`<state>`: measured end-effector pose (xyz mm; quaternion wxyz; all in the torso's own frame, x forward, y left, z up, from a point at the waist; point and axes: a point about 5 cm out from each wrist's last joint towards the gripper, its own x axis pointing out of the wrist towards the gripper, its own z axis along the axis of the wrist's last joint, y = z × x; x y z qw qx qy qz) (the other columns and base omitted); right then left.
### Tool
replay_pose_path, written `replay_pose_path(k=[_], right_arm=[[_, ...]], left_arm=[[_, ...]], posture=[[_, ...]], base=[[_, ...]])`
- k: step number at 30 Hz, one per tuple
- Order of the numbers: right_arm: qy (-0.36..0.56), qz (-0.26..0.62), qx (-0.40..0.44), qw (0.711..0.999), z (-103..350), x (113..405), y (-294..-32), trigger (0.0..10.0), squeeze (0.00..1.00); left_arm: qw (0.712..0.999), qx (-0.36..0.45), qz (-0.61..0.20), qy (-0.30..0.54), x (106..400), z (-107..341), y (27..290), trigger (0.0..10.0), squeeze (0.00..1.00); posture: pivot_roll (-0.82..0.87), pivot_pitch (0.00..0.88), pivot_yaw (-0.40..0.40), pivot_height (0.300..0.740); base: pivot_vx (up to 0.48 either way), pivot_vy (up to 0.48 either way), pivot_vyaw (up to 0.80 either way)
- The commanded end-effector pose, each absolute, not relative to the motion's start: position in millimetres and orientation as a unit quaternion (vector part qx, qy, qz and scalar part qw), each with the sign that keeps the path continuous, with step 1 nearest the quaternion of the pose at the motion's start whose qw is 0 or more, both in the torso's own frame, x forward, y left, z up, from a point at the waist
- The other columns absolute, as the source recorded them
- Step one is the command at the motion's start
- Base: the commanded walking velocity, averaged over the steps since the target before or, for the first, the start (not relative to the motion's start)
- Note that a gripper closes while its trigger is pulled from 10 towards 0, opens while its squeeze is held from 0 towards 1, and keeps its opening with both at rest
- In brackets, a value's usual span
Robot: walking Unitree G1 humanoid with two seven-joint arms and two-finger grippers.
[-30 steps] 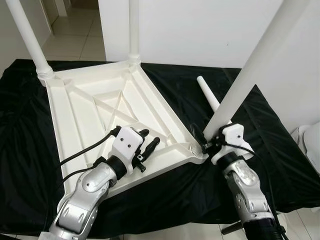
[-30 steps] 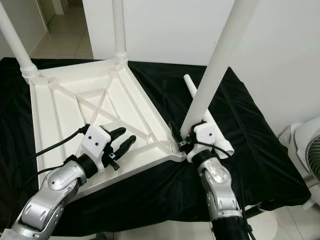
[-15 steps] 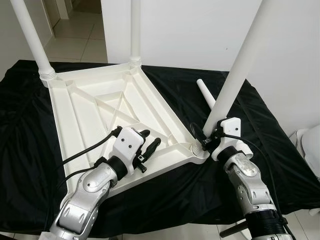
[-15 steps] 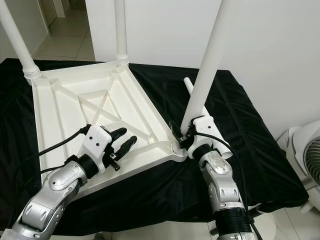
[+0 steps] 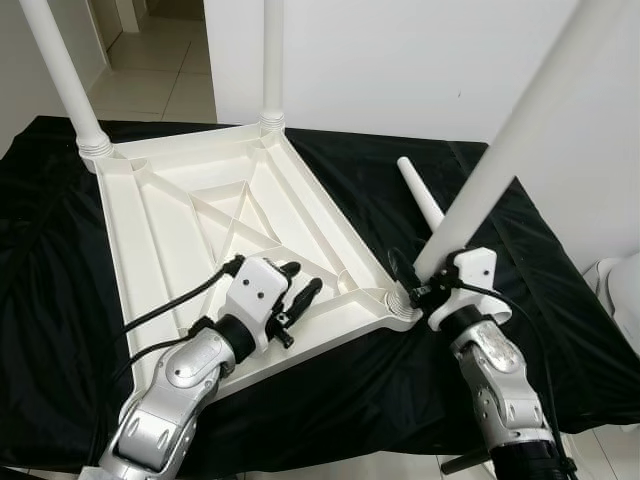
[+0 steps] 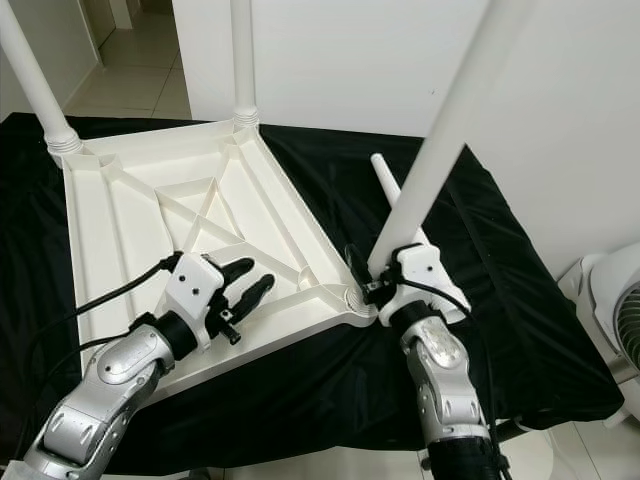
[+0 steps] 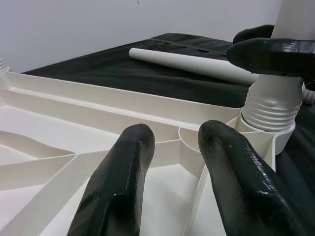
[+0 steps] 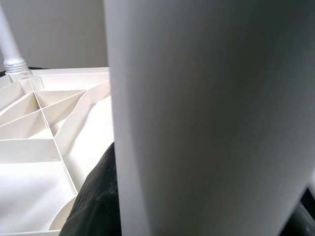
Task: Building children table
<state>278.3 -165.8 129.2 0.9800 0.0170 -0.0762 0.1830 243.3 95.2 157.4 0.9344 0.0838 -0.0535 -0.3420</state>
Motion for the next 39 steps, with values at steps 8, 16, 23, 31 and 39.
replay_pose_path(k=[8,16,23,31,39], right_arm=[[0.014,0.159,0.033,0.987,92,267,-177,10.0,0.0],[0.009,0.157,0.034,0.987,92,265,-178,10.0,0.0],[0.009,0.157,0.035,0.987,93,265,-178,10.0,0.0],[0.006,0.159,0.035,0.987,95,266,-177,10.0,0.0],[-0.05,0.17,0.028,0.984,128,276,-171,10.0,0.0]], left_arm=[[0.925,0.08,-0.367,-0.048,239,156,89,10.0,0.0],[0.924,0.08,-0.371,-0.047,239,156,89,10.0,0.0],[0.924,0.081,-0.372,-0.046,239,156,89,10.0,0.0],[0.924,0.081,-0.372,-0.045,239,156,89,10.0,0.0],[0.923,0.083,-0.373,-0.045,239,156,89,10.0,0.0]], posture=[[0.09,0.062,-0.048,0.74],[0.08,0.063,-0.043,0.74],[0.08,0.064,-0.042,0.74],[0.09,0.061,-0.045,0.74],[0.09,0.058,-0.042,0.74]], base=[[0.0,0.0,0.0],[0.0,0.0,0.0],[0.0,0.0,0.0],[0.0,0.0,0.0],[0.0,0.0,0.0]])
